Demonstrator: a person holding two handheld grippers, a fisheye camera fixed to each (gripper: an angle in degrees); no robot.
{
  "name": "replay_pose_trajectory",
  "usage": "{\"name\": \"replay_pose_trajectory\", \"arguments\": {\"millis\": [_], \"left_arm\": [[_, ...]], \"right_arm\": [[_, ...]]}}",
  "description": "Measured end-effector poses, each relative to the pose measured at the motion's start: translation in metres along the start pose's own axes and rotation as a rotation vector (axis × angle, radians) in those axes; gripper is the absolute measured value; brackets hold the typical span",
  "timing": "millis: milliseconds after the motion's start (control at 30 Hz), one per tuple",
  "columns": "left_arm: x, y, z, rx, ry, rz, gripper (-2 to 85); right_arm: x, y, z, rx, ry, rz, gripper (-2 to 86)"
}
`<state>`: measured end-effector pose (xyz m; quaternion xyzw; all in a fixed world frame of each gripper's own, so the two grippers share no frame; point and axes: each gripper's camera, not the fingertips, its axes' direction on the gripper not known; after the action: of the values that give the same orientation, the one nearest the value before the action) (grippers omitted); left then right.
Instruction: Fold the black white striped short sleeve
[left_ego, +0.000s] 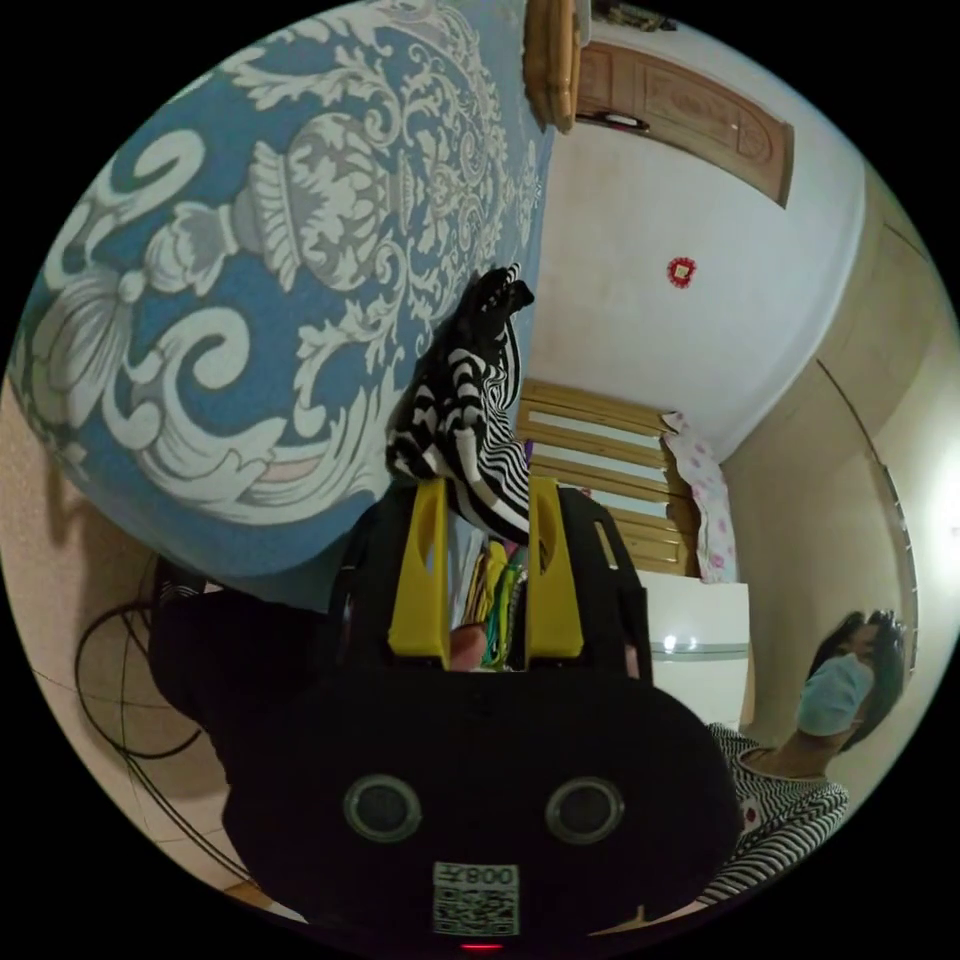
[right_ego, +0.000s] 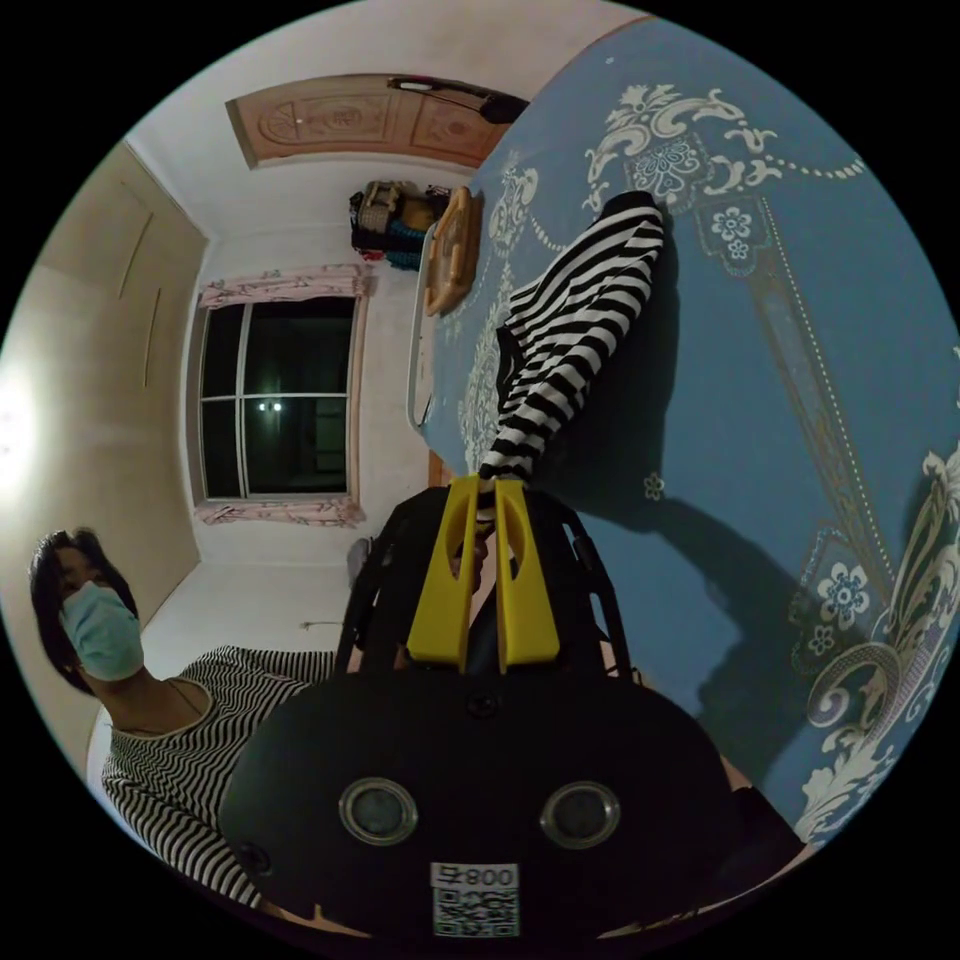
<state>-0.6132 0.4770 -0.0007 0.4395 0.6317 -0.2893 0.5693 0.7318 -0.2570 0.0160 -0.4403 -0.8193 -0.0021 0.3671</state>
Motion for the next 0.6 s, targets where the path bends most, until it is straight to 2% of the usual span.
{"name": "replay_pose_trajectory", "arguments": {"millis": [200,400,600], "left_arm": [[-0.024,-0.008,0.014,0.05,0.089,-0.042,10.2],[-0.06,-0.001,0.031,0.096,0.146,-0.12,4.4],[-0.084,0.017,0.059,0.099,0.133,-0.095,3.1]], "right_arm": [[-0.023,0.038,-0.027,0.005,0.002,-0.015,2.2],[-0.043,0.082,-0.053,0.006,0.003,-0.018,2.2],[-0.059,0.14,-0.082,0.006,0.008,0.003,2.2]]}}
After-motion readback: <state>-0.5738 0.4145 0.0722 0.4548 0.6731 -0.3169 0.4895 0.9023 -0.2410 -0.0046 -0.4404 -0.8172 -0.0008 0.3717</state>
